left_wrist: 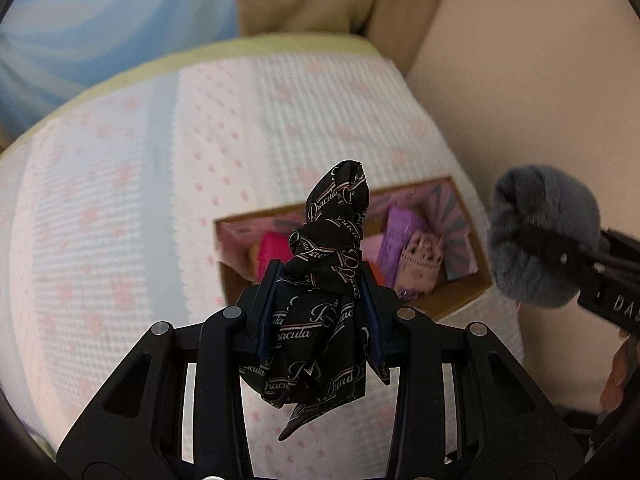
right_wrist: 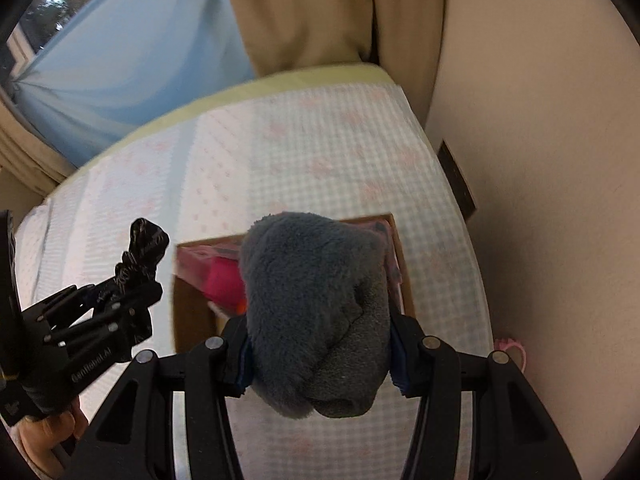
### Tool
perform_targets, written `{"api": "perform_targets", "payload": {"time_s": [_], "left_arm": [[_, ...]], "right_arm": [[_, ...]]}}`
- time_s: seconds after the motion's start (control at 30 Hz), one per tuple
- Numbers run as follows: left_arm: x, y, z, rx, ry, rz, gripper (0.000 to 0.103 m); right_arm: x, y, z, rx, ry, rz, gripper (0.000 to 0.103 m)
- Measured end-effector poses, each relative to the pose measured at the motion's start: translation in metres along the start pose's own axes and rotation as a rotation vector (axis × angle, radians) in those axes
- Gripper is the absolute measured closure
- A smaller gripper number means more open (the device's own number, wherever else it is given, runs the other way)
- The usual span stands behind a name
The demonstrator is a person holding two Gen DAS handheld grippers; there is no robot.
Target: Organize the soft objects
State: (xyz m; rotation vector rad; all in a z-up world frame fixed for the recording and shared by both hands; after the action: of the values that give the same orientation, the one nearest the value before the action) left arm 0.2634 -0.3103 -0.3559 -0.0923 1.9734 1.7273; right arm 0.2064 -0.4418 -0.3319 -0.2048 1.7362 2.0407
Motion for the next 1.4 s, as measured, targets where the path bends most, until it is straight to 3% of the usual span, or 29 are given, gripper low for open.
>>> {"api": "perform_targets", "payload": {"time_s": [0.17,0.3,0.4,0.43,0.47,0.5,0.53,0.6,0.73,1.1,1.4], "left_arm": [[0.009,-0.069,-0.014,0.02,-0.014,0.119,0.07],[0.018,-0.099,-0.017,0.02,-0.044,0.175,0.07],[0.018,-0.116,-0.022,0.026,-0.064,0.204,0.066],[0.018,-0.119,-0.024,0.039,-0.062,0.217,0.052],[0.018,-0.123,-0.026,0.054,-0.057,0.24,0.021],[0.019,-0.125,-0.025,0.049,-0.058,0.246,0.005],[0.019,-0.126,-0.022,0.02,-0.064,0.247,0.0],[0.02,-0.123,-0.019,0.025,-0.067,0.242,0.0],[0.029,-0.118,-0.013,0.039,-0.058,0.254,0.0],[0.034,-0.084,-0.004,0.021,-0.037,0.2,0.0],[0.031,0.007,0.01,0.0,-0.001,0.063,0.0]], "right_arm": [[-0.001,-0.05,-0.016,-0.003,-0.004,0.088,0.055],[-0.005,-0.08,-0.019,-0.007,0.006,0.131,0.054],[-0.007,-0.099,-0.018,-0.012,0.012,0.166,0.048],[-0.008,-0.104,-0.018,-0.019,0.006,0.179,0.042],[-0.01,-0.11,-0.017,-0.026,-0.002,0.188,0.038],[-0.011,-0.114,-0.016,-0.036,-0.011,0.192,0.025],[-0.011,-0.115,-0.016,-0.042,-0.015,0.186,0.009],[-0.012,-0.118,-0.019,-0.022,-0.022,0.185,0.001],[-0.007,-0.118,-0.024,0.032,0.001,0.182,0.001],[-0.001,-0.084,-0.009,0.012,0.002,0.135,0.001],[0.006,-0.004,0.029,-0.023,0.052,0.024,0.001]]}}
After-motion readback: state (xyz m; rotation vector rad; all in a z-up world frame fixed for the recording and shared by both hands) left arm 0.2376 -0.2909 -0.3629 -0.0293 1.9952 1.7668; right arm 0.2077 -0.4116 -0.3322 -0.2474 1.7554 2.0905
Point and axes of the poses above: each gripper's, at about its wrist camera, not at the fingertips, and y roughly against the way its jaws point, z to its left, x to its underside, the point moved 10 cm from there along -y, roughly the way its jaws point, and after that the axes turned 5 degrees about -x, right-handed, at the moved point
